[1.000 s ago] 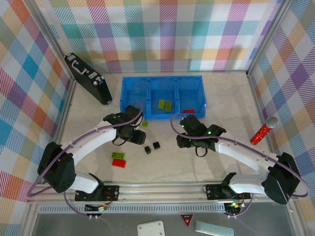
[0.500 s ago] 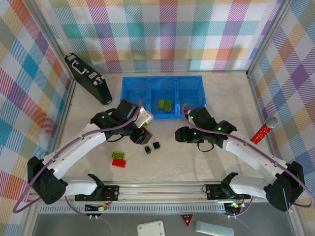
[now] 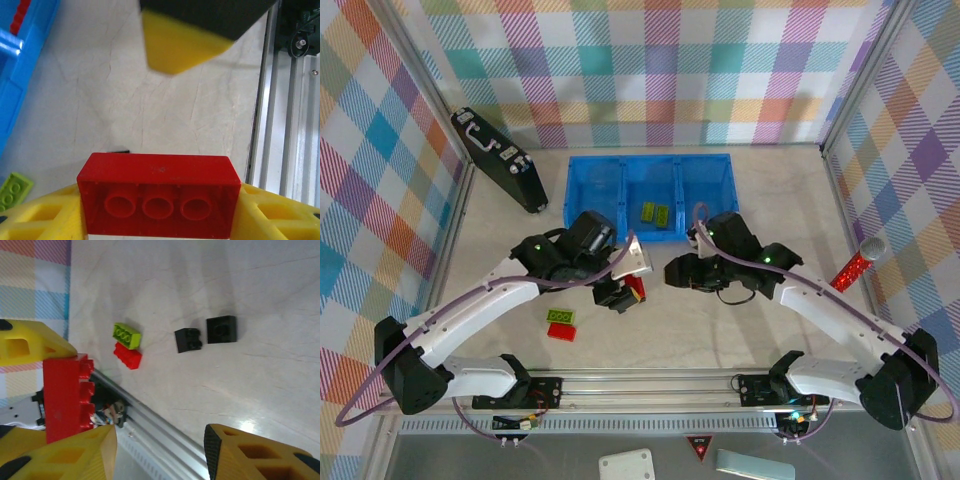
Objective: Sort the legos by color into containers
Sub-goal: Pick up the lego from the center of the table.
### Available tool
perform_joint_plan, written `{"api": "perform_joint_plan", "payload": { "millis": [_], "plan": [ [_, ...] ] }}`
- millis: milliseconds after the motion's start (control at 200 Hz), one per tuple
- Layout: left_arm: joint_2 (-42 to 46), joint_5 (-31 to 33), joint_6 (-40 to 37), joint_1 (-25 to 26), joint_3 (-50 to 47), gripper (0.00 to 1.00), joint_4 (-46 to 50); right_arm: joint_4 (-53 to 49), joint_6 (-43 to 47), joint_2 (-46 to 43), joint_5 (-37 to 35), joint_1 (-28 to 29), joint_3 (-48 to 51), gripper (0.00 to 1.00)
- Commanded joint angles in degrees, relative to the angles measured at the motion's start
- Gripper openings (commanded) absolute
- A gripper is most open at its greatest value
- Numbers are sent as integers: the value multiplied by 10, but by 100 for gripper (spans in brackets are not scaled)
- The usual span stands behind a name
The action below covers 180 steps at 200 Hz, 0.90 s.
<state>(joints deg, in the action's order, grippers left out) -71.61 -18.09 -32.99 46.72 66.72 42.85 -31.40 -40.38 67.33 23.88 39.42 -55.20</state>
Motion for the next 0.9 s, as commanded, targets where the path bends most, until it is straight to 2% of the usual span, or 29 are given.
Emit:
{"api": "perform_joint_plan", "payload": {
  "millis": [0, 200, 550, 895],
  "plan": [
    [6, -19, -39, 5, -27, 49, -39, 64, -44, 18, 74, -1, -10, 51],
    [2, -28, -48, 5, -63, 48, -62, 163, -96, 53, 128, 5, 10, 47],
    [6, -16, -42, 5, -75, 48, -75, 179, -101, 114, 130, 33, 11, 45],
    [9, -2, -41, 5, -78, 48, -78, 198, -119, 114, 109, 44, 27, 33]
  ]
}}
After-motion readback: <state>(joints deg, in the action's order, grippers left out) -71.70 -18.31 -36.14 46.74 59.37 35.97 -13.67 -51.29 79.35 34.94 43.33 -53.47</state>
